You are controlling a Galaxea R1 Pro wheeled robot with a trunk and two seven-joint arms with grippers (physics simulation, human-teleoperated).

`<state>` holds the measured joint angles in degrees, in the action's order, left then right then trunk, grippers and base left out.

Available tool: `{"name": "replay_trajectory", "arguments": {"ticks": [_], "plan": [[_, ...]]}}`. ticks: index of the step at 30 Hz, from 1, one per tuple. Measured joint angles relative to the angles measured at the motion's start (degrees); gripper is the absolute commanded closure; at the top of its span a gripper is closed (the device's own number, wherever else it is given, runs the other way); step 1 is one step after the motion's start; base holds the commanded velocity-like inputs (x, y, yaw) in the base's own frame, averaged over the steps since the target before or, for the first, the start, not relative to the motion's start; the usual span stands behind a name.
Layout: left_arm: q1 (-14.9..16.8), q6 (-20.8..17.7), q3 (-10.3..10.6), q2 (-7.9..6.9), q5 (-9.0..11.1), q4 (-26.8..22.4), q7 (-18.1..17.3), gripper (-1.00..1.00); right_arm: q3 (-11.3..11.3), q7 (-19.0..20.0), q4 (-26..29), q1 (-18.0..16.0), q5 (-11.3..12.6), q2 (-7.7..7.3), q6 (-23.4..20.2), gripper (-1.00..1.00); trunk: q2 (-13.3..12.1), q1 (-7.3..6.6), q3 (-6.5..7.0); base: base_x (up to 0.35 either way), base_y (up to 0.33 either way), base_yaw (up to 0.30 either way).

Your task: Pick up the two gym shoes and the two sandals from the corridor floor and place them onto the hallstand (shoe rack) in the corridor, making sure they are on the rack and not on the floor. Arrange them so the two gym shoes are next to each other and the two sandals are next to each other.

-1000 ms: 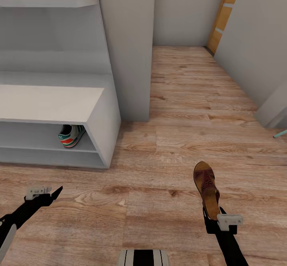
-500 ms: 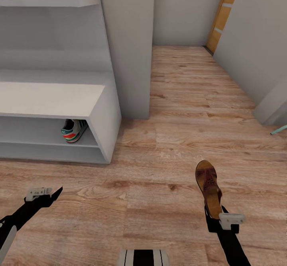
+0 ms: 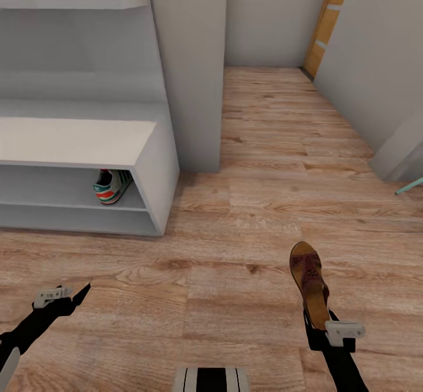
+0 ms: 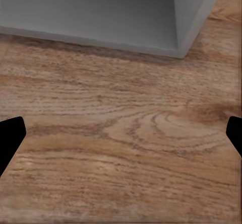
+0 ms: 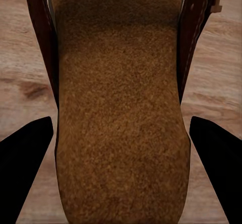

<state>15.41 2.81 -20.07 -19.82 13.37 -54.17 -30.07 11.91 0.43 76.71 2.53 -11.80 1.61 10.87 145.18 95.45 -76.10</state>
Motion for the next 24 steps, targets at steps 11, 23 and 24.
{"name": "replay_trajectory", "arguments": {"ticks": [11, 23, 24], "plan": [[-0.6, 0.7, 0.0, 0.06, 0.7, 0.1, -0.2, -1.00, 0.0, 0.0, -1.8, 0.0, 0.0, 0.00, 0.1, 1.00, 0.0, 0.00, 0.00, -0.006, 0.000, 0.000], [-0.7, 0.9, 0.0, 0.20, 0.7, 0.4, -0.2, -1.00, 0.3, 0.0, -3.8, -0.4, 0.0, -0.01, 0.1, 1.00, 0.0, 0.01, 0.00, -0.099, 0.000, 0.000], [-0.7, 0.9, 0.0, 0.20, 0.7, 0.5, -0.2, -1.00, 0.3, 0.0, -3.9, -0.5, 0.0, -0.01, 0.1, 1.00, 0.0, 0.01, 0.00, -0.152, 0.000, 0.000]]}}
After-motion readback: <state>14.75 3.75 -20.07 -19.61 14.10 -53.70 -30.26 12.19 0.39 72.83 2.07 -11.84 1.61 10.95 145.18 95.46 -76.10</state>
